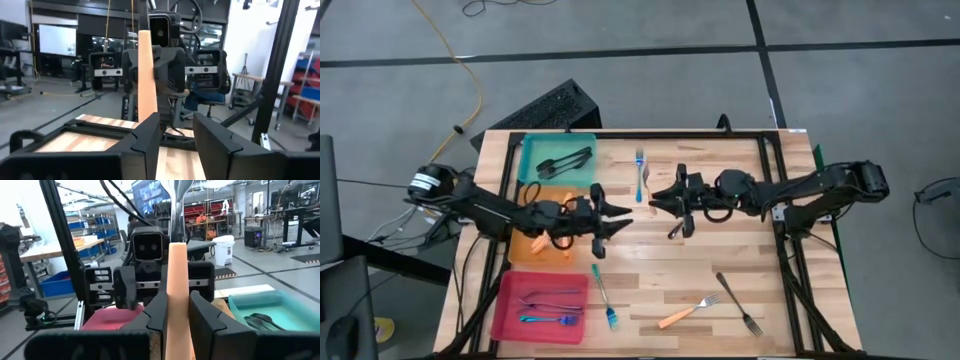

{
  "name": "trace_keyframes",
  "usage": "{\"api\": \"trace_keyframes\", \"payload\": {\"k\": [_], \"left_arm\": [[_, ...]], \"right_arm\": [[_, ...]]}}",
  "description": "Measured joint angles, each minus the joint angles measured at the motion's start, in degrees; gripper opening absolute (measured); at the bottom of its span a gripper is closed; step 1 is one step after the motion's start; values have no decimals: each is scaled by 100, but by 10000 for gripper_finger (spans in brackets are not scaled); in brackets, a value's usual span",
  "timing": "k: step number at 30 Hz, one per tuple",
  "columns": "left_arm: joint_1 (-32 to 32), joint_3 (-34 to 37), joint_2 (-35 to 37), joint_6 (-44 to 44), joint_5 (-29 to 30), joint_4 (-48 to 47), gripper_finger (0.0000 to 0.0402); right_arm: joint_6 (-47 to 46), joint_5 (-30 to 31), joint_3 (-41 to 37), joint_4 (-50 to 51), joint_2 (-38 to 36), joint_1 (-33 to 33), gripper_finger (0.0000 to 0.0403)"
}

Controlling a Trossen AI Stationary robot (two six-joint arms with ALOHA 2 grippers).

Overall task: Sort silverware by color (type)
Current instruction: Put the orange fork into the orange bin

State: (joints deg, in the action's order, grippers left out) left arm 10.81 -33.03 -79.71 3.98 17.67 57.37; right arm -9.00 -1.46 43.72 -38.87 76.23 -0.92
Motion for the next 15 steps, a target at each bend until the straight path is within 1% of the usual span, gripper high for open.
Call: {"api": "trace_keyframes", "payload": {"k": [4, 11, 15], "left_arm": [[-41, -355, -205, -281, 55, -15, 121], [-415, -612, -203, 208, -755, -156, 123], [-549, -678, -200, 478, -1244, -130, 123]], "right_arm": [[94, 8, 0, 113, 0, -106, 75], [310, 12, -2, -55, 214, -306, 75], [304, 14, 8, -203, 496, -335, 75]]}}
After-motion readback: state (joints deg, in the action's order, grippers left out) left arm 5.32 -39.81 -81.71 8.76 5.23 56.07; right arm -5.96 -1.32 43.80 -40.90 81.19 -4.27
